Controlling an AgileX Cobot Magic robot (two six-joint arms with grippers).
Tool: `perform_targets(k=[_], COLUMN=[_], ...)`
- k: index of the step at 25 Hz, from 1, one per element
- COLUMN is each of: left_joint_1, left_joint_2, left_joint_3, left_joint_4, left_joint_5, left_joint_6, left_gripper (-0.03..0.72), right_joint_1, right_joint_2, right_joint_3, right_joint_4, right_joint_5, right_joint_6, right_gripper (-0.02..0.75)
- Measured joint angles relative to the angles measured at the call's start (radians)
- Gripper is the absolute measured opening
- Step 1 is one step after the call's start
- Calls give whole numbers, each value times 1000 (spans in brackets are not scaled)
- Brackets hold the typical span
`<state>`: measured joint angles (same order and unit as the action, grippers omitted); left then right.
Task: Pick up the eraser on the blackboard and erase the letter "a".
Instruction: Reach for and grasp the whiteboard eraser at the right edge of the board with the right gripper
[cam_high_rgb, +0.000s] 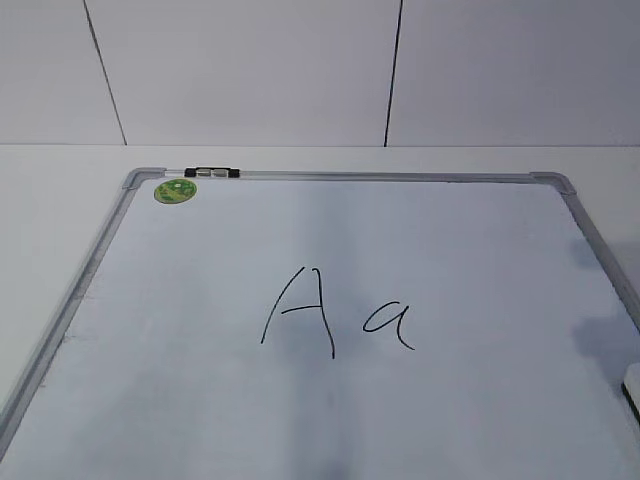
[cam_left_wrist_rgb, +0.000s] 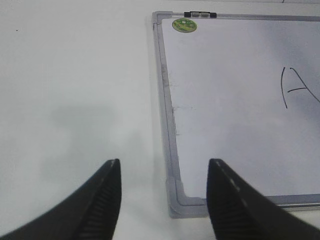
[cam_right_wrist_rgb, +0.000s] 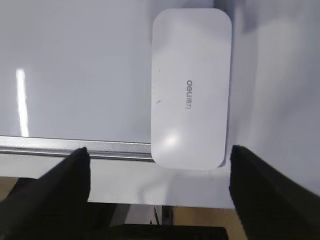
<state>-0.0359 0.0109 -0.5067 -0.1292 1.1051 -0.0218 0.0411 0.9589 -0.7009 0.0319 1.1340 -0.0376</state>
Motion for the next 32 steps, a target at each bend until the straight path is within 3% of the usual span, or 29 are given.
perform_targets(k=[12, 32], left_joint_1=[-21, -23], left_joint_2=[0, 0], left_joint_3=[0, 0], left_joint_4=[0, 0], left_joint_5=[0, 0], left_joint_6=[0, 0], left_gripper=[414, 414], right_joint_1=[0, 0], right_joint_2=[199, 321], right_joint_3=[-119, -123], right_joint_4=[-63, -60], right_joint_5=[19, -10], right_joint_6=[38, 70], right_gripper=[668, 664])
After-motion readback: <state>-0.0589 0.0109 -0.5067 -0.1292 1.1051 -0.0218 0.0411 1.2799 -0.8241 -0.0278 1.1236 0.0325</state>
